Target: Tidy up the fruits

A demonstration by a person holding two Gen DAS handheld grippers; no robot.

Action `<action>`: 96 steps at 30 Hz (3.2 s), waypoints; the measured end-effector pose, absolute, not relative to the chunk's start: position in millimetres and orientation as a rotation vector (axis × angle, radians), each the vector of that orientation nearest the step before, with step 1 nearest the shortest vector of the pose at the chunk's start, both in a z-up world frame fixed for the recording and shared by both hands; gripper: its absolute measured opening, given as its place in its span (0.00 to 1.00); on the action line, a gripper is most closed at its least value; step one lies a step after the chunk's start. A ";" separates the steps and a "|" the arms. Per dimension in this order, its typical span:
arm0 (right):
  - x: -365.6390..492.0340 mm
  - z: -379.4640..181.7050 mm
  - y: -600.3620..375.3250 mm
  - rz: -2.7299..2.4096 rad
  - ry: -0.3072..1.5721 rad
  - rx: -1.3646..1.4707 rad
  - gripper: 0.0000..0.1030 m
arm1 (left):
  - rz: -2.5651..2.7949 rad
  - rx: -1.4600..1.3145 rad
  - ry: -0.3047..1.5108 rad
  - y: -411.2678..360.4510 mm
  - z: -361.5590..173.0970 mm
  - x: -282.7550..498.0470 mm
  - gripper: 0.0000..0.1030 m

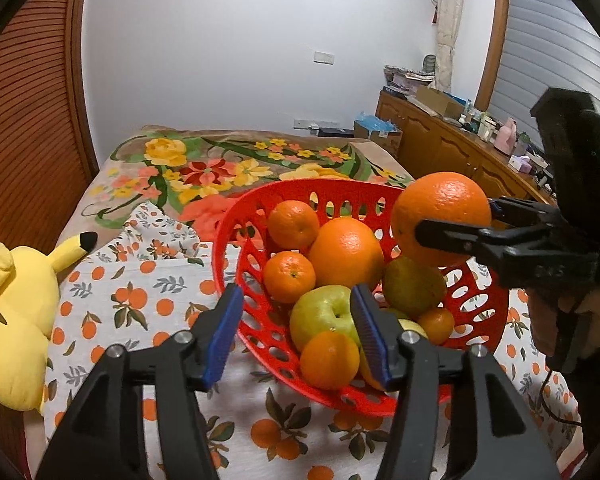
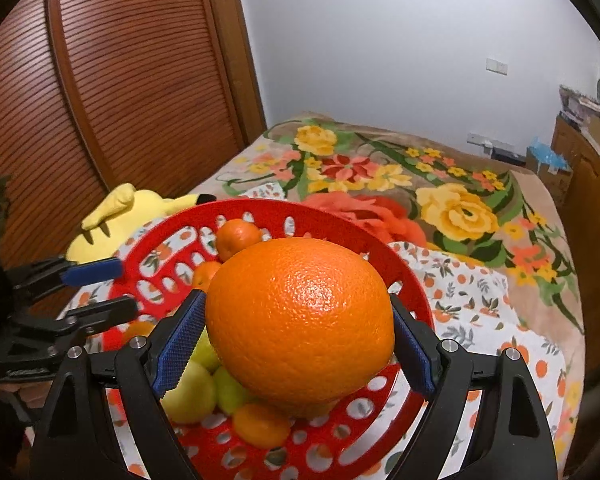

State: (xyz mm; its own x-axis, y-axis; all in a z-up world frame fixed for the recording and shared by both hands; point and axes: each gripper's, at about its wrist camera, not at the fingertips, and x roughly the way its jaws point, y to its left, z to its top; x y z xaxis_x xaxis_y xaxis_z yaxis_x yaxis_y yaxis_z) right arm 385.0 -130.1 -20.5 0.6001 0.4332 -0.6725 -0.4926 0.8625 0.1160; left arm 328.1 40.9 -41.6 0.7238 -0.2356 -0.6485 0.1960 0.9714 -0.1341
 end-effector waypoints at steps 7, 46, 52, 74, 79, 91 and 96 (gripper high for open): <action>393.2 -28.2 -126.1 0.492 0.773 -0.128 0.86 | -0.237 -0.057 0.707 43.3 -36.7 322.0 0.54; 333.0 -3.2 -148.1 0.437 0.648 -0.095 0.91 | -0.223 -0.033 0.635 31.7 -14.4 275.6 0.68; 301.2 -7.2 -160.4 0.420 0.619 -0.042 0.92 | -0.216 -0.012 0.630 26.2 -10.7 259.8 0.68; 228.1 0.4 -183.0 0.350 0.534 0.000 0.95 | -0.169 -0.012 0.632 4.2 -17.1 211.1 0.76; 215.8 5.6 -187.7 0.337 0.509 0.015 1.00 | -0.161 -0.011 0.610 1.3 -11.8 199.9 0.80; 189.6 8.7 -196.7 0.310 0.484 0.030 1.00 | -0.165 -0.014 0.590 -5.1 1.4 171.0 0.83; 176.8 13.8 -199.3 0.302 0.467 0.031 1.00 | -0.172 -0.016 0.576 -6.2 8.2 157.6 0.84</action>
